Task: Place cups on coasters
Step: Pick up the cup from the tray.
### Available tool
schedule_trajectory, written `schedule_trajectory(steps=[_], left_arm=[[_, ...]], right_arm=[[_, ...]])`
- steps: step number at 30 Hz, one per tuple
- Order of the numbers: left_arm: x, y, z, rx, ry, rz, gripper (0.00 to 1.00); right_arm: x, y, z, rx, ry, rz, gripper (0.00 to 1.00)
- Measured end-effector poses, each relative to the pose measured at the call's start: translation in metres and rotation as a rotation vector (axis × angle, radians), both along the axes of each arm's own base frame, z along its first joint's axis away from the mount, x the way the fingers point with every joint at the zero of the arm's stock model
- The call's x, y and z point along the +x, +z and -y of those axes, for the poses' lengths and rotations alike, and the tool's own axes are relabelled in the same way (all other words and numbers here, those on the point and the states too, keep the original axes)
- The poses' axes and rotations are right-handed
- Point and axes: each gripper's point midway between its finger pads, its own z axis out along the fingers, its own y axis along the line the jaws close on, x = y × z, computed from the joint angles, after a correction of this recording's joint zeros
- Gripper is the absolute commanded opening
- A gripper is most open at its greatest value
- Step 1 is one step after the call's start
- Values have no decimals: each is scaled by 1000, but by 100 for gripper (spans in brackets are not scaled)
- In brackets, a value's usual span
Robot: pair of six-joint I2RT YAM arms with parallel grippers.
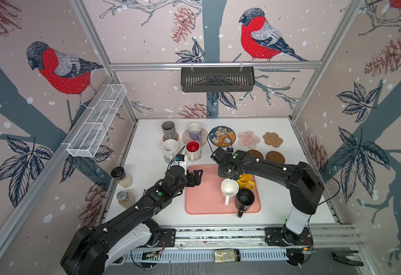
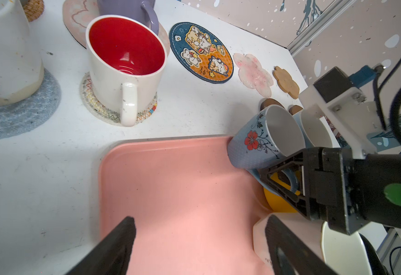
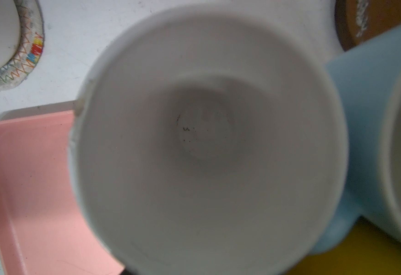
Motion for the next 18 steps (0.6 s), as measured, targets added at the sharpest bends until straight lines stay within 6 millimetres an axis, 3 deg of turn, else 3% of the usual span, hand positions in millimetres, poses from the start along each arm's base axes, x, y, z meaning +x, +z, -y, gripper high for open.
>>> schedule_trajectory(steps=[4,9,18], left_arm=[[0,-1,0,2,0,-2,86],[0,-3,0,7,0,-10,86],[2,-4,2,11,-1,-14,86]], right_arm=[[1,-2,-1,-1,2,1,43],[3,-3,-1,-2,3,2,29],[5,-3,-1,-11,17,6,18]])
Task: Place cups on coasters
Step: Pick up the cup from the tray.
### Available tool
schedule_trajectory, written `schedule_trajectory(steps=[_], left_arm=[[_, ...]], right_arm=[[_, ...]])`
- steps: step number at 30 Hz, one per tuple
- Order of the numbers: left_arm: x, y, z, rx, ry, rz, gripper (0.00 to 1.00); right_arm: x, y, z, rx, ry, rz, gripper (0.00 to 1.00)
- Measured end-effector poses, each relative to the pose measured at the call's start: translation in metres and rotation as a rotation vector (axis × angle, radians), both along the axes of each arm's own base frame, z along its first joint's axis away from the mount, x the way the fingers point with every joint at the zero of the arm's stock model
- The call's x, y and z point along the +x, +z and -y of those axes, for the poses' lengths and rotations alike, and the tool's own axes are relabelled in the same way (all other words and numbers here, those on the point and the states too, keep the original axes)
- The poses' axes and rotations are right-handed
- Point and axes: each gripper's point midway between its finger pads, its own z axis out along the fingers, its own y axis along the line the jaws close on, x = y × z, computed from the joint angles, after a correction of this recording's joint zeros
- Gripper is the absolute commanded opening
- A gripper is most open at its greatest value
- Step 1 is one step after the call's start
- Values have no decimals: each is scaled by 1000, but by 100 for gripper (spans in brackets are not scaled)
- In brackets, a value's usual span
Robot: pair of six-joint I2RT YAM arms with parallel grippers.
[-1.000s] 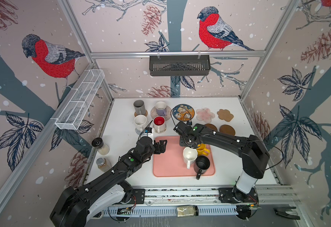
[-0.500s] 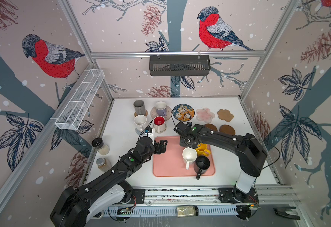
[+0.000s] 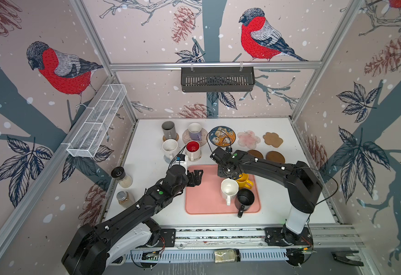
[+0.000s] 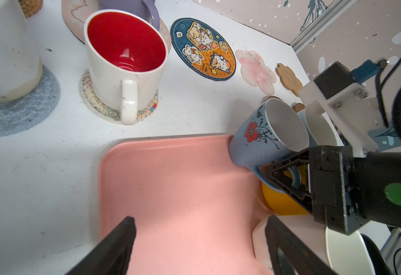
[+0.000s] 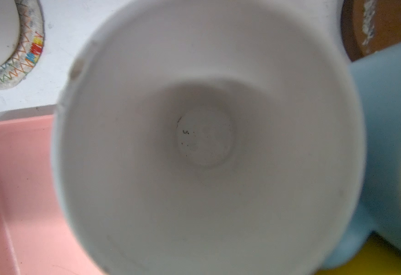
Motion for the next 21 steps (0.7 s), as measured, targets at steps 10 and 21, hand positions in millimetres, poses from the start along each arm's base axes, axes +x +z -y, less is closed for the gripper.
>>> schedule_trajectory(steps=[10,21], left_arm=[[1,-3,1,8,0,-10,86],[1,-3,1,9,1,-11,86]], right_arm=[[-1,-2,0,-12,28,-3,4],[3,6,-7,-10,74,15,4]])
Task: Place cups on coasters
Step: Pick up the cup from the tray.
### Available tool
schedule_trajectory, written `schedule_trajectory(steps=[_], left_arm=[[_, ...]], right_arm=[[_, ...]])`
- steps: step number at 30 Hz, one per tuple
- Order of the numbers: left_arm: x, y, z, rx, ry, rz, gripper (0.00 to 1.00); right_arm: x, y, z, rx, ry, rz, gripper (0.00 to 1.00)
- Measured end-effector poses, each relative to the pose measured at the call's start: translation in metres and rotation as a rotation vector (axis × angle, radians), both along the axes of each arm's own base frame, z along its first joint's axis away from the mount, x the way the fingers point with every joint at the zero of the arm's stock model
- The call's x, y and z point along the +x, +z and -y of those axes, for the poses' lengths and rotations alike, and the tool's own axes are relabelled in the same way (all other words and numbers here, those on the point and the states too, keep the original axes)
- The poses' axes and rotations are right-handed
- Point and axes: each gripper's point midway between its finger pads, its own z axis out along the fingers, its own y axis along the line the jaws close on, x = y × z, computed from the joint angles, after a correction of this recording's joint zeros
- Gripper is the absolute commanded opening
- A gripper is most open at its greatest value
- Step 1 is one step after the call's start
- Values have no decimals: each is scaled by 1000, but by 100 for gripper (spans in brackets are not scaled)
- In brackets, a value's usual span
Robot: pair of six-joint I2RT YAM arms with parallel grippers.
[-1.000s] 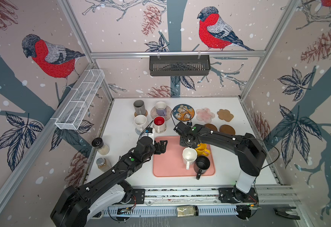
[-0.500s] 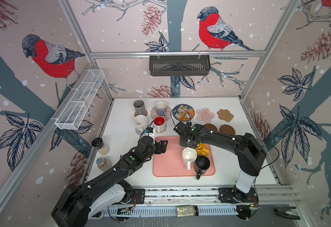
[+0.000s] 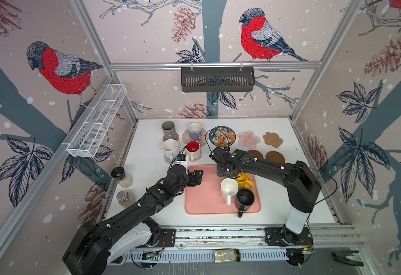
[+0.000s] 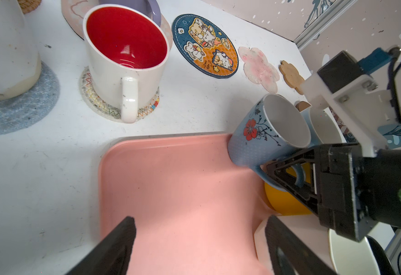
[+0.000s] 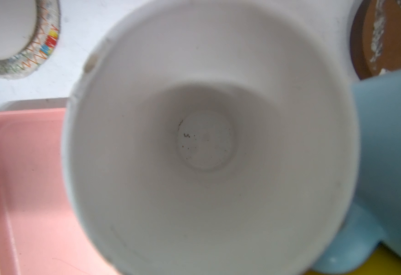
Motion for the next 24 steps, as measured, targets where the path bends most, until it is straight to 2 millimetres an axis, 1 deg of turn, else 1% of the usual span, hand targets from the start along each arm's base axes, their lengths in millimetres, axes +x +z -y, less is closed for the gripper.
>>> schedule_trajectory(steps=[14,18,24], left_arm=[[2,1,0,17,-2,11,86],[5,4,-2,19,13,21,86],[9,11,-4,23,30,32,86]], right_arm=[[16,20,-9,38,14,43,3],[22,25,-9,41,26,56,3],[34,33,-4,46,39,80,2]])
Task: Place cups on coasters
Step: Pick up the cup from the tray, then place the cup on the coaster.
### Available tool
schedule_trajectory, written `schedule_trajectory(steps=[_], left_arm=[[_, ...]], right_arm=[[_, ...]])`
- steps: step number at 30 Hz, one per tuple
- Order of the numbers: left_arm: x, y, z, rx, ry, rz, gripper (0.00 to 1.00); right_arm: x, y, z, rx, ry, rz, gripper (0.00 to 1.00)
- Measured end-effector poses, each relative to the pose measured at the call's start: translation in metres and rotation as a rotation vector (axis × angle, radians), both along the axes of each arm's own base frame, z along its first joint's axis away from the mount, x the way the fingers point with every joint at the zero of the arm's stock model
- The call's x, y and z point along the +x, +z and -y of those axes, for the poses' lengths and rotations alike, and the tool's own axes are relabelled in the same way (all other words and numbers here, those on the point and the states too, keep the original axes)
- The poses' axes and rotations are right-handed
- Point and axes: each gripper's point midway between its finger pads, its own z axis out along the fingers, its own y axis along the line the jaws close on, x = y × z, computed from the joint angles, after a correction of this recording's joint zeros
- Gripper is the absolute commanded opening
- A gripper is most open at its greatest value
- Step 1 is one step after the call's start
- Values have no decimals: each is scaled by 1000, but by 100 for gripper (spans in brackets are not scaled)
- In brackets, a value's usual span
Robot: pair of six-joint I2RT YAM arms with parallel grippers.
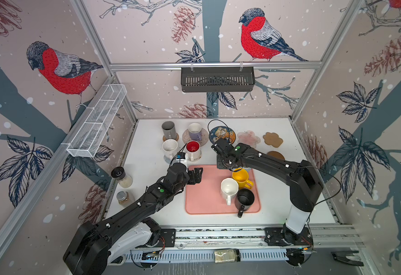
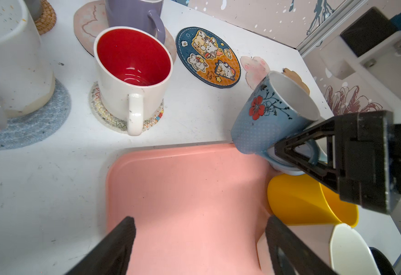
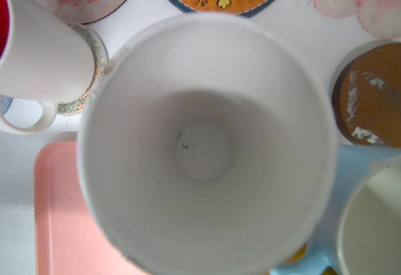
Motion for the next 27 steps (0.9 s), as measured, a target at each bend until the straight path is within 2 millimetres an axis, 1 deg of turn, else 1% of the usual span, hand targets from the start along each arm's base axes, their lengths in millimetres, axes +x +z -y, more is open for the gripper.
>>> schedule_trajectory(steps=[3,7,10,12,14,18,20,23,27], left_arm=[[3,4,-1,5,12,-2,87],[15,12,-3,10,32,-3,89],[22,20,1,5,22,-9,93],[25,30,5,8,5,1,95],[29,41,7,8,-1,7,96],[41,66,8,29,-3,43,96],[47,74,5,33,6,50,96],[55,77,-5,48,27,44,96],[62,75,-17,51,45,25,96]], right_arm=[[9,6,3,15,4,19,2],[25,19,7,48,-2,46,2],[43,32,12,61,5,75,2],[60,41,14,64,5,102,2],[75,45,15,58,8,119,1],[108,48,18,42,18,146,1],[124,47,21,34,17,152,1],[148,45,24,31,13,165,1],[179,40,24,19,23,185,1]])
